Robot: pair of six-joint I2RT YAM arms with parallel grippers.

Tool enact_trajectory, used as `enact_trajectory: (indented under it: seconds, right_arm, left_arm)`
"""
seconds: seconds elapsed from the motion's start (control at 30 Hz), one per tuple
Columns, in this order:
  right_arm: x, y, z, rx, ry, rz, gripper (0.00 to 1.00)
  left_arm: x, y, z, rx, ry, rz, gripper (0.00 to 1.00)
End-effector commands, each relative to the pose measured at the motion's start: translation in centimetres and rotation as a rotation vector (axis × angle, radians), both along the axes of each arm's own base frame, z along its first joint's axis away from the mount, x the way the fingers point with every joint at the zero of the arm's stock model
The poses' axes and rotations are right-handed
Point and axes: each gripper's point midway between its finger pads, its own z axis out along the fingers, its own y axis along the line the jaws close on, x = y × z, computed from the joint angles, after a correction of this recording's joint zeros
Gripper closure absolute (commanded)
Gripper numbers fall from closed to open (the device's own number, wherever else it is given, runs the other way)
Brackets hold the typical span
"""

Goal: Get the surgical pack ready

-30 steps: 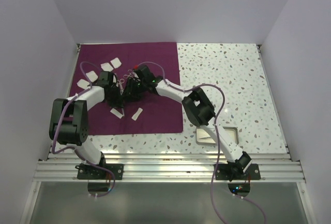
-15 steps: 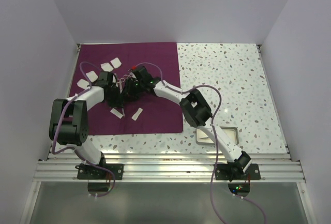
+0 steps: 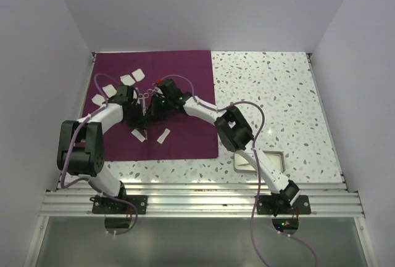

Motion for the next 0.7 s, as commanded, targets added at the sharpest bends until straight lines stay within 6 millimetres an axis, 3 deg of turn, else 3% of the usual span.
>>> enact_trajectory:
  seconds: [0.0, 0.17, 0.23, 0.43, 0.5, 0.57, 0.6, 0.63, 0.67]
  right_arm:
    - [0.0, 0.4, 6.5, 0.068, -0.087, 0.012, 1.0]
    - [0.0, -0.4, 7.2, 0.058, -0.107, 0.018, 1.0]
    - [-0.1, -0.6, 7.5, 0.057, -0.112, 0.02, 1.0]
    - [-0.1, -1.4, 7.8, 0.051, -0.114, 0.008, 1.0]
    - [-0.3, -1.9, 7.4, 0.036, -0.101, 0.004, 1.0]
    - [0.1, -2.7, 9.2, 0.065, -0.108, -0.02, 1.0]
    - [-0.2, -3.8, 7.7, 0.042, -0.072, -0.036, 1.0]
    - [0.6, -4.9, 8.2, 0.046, -0.067, -0.07, 1.0]
    - [0.9, -5.7, 10.8, 0.082, -0.077, -0.103, 1.0]
  left_arm:
    - [0.8, -1.5, 3.0, -0.064, -0.066, -0.05, 0.83]
    - [0.9, -1.6, 3.7, -0.066, -0.077, -0.046, 0.76]
    - [0.8, -1.5, 3.8, -0.064, -0.076, -0.04, 0.64]
    - [0.8, -1.5, 4.9, -0.065, -0.098, -0.044, 0.46]
    - [0.8, -1.3, 5.5, -0.057, -0.114, -0.036, 0.34]
    - [0.9, -1.0, 6.6, -0.045, -0.148, -0.026, 0.26]
    - [1.1, -0.9, 7.2, -0.042, -0.164, -0.018, 0.24]
    - [1.2, -0.8, 8.3, -0.039, -0.197, -0.008, 0.22]
    - [1.5, -0.5, 9.0, -0.027, -0.22, 0.009, 0.17]
